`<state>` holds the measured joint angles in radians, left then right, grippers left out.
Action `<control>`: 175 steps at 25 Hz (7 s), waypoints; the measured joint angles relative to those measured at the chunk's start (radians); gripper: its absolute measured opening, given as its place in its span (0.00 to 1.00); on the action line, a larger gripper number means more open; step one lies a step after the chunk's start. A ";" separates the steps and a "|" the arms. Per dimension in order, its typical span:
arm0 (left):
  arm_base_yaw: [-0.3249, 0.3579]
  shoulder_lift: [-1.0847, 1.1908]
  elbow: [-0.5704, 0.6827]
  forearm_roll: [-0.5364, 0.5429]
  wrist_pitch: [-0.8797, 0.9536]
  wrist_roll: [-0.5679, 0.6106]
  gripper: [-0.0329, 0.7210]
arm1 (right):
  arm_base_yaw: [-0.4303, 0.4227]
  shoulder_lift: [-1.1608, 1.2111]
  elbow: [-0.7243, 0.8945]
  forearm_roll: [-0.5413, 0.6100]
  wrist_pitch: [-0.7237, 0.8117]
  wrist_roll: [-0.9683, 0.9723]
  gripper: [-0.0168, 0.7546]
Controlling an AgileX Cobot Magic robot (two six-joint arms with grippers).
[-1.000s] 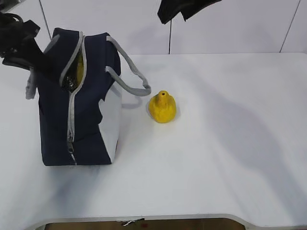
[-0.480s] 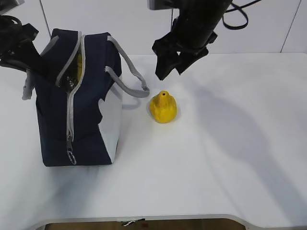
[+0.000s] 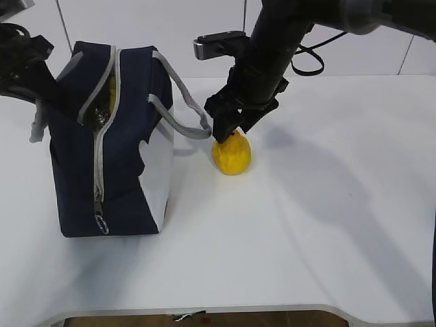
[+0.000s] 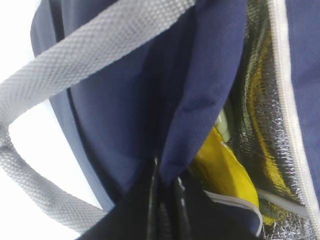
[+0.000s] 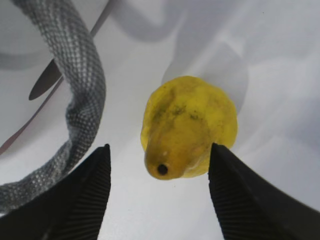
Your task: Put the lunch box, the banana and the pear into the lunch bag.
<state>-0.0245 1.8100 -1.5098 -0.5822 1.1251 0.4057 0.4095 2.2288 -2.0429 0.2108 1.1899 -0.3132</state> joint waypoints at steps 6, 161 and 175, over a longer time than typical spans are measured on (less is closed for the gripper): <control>0.000 0.000 0.000 0.002 0.001 0.000 0.06 | 0.000 0.004 0.000 -0.017 -0.035 -0.004 0.67; -0.267 0.055 0.000 -0.531 -0.050 0.064 0.06 | 0.002 -0.256 -0.028 -0.169 0.085 0.158 0.05; -0.291 0.085 0.000 -0.657 -0.052 0.117 0.50 | 0.002 -0.260 -0.028 -0.229 0.075 0.203 0.54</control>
<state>-0.3151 1.8945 -1.5098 -1.2389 1.0732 0.5227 0.4110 1.9683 -2.0705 -0.0183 1.2650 -0.1101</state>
